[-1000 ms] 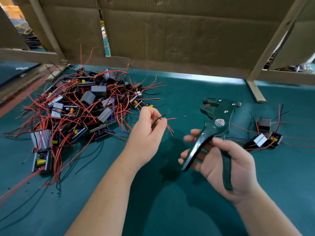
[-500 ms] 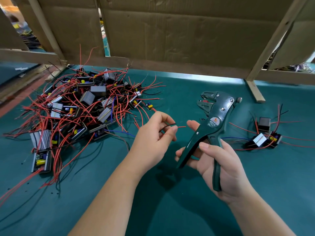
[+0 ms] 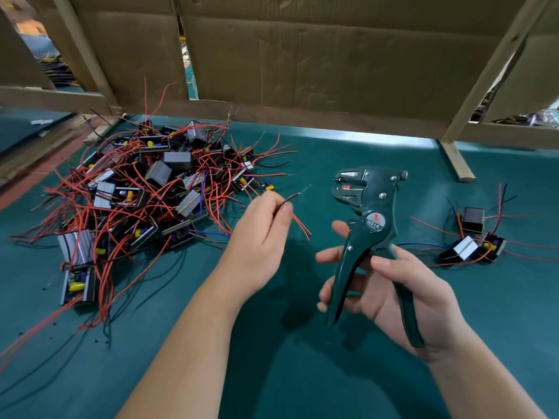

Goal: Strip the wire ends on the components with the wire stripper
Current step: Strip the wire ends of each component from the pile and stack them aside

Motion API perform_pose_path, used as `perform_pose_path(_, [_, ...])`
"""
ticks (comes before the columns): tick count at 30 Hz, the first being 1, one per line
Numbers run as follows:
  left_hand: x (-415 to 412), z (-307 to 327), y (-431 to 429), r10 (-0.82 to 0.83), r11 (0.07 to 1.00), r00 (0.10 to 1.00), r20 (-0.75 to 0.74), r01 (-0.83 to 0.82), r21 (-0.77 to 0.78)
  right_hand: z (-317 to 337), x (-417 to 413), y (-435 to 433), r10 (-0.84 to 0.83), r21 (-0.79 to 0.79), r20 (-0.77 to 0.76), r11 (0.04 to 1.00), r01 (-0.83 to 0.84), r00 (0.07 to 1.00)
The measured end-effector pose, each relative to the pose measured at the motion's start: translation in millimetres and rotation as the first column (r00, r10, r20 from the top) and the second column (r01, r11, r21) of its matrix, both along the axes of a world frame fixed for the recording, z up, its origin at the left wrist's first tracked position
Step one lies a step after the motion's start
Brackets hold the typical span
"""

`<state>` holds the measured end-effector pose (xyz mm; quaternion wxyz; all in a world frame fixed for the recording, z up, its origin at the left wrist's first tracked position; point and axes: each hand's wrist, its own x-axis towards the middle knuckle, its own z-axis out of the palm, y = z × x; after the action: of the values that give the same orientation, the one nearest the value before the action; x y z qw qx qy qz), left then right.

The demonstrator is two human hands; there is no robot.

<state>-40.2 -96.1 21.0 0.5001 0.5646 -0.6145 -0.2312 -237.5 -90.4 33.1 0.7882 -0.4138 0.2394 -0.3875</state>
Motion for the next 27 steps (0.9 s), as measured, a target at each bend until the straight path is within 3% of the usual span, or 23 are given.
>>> perform_pose_path(12, [0.4,8.7,3.7,-0.003,0.998,1.0,-0.003,0.002,-0.063,3.3,-4.8,-3.3,0.281,0.039,0.106,0.957,-0.287,0.954])
perform_pose_path(20, [-0.5,11.7,6.4,-0.041,0.99,0.998,-0.037,0.035,-0.133,0.6,-6.7,-5.4,0.277,0.081,0.118,0.954,-0.287,0.954])
perform_pose_path(27, [-0.5,11.6,5.4,-0.039,0.99,0.996,0.085,0.05,-0.133,3.6,-6.4,-0.3,0.372,0.026,0.1,0.926,-0.376,0.923])
